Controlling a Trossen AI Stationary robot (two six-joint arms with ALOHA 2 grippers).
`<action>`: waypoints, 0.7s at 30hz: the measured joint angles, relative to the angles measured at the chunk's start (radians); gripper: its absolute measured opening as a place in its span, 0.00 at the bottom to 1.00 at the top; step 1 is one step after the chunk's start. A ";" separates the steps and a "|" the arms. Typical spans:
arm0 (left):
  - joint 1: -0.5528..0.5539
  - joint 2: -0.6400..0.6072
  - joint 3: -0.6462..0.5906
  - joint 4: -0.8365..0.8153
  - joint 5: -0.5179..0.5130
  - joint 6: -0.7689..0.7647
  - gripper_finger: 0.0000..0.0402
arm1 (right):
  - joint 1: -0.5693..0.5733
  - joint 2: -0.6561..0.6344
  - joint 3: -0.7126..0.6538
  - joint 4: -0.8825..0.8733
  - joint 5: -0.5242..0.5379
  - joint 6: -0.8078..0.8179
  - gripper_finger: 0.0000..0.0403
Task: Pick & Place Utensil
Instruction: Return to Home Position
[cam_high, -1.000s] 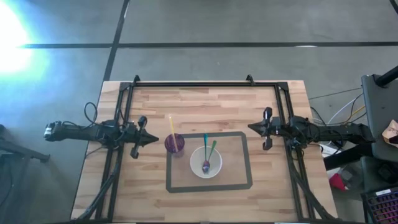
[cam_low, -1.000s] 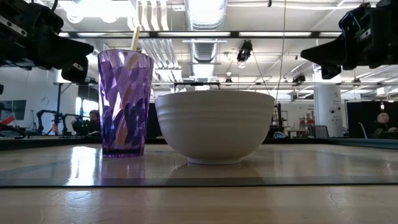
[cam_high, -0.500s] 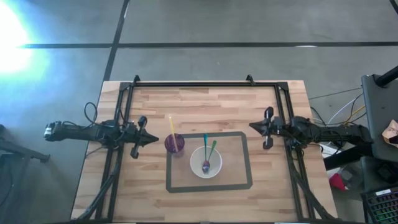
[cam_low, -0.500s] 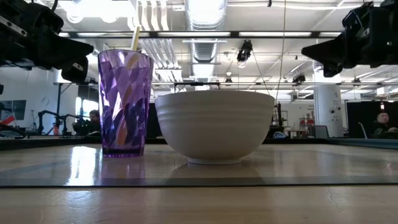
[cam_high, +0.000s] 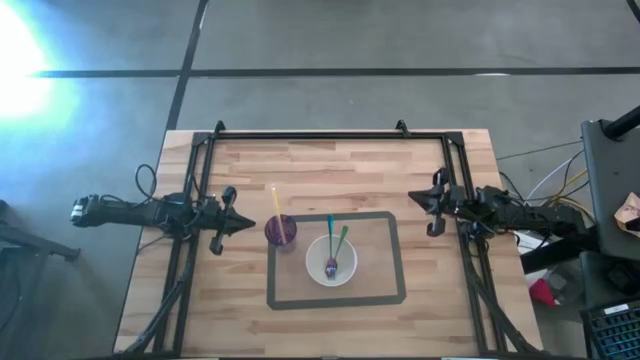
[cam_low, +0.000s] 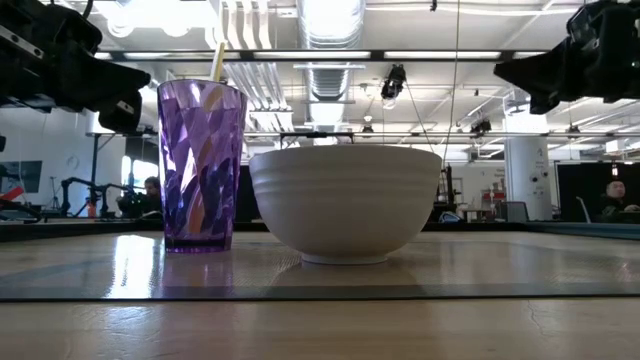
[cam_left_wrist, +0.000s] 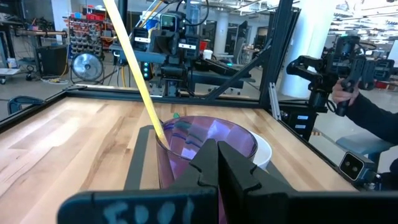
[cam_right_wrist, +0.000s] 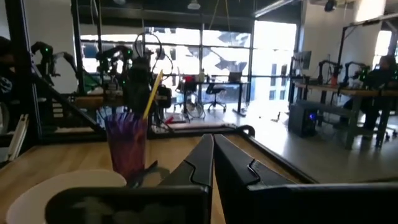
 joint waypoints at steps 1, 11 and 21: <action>0.000 0.000 0.000 0.000 0.000 0.000 0.00 | 0.000 -0.008 0.000 -0.019 0.000 0.001 0.02; 0.000 0.000 0.000 0.000 0.000 0.000 0.00 | 0.000 -0.027 0.000 -0.178 0.004 0.045 0.02; 0.000 0.000 0.000 0.000 0.000 0.000 0.00 | 0.000 0.057 0.000 -0.178 0.004 0.045 0.02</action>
